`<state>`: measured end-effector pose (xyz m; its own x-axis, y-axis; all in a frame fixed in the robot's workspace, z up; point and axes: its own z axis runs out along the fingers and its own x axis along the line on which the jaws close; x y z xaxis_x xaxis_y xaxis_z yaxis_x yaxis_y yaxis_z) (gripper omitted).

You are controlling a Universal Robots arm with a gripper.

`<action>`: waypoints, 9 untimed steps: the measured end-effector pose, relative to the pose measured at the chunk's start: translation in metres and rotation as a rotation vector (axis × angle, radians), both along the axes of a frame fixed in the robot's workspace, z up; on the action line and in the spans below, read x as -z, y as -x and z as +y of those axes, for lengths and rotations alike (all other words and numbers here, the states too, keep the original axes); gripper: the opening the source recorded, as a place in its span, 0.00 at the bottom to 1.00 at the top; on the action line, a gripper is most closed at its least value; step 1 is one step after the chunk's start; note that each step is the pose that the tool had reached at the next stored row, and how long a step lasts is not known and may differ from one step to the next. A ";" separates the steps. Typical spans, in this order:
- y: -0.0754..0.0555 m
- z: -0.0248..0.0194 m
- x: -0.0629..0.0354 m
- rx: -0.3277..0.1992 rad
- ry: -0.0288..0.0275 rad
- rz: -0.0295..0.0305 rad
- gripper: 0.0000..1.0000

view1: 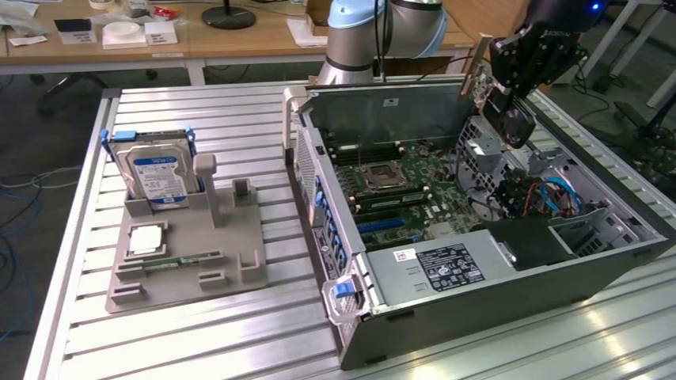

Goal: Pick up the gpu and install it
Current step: 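Insert the gpu into the slot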

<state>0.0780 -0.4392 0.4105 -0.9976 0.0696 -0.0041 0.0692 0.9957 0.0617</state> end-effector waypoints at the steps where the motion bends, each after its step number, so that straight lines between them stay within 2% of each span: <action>1: 0.000 0.0000 0.0000 -0.006 0.0000 0.0000 0.26; 7: 0.000 0.0000 0.0001 -0.061 0.0002 0.0000 0.26; 9: 0.000 0.0000 0.0001 -0.064 0.0001 0.0000 0.26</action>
<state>0.0780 -0.4392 0.4104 -1.0000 0.0052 -0.0041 0.0049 0.9981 0.0616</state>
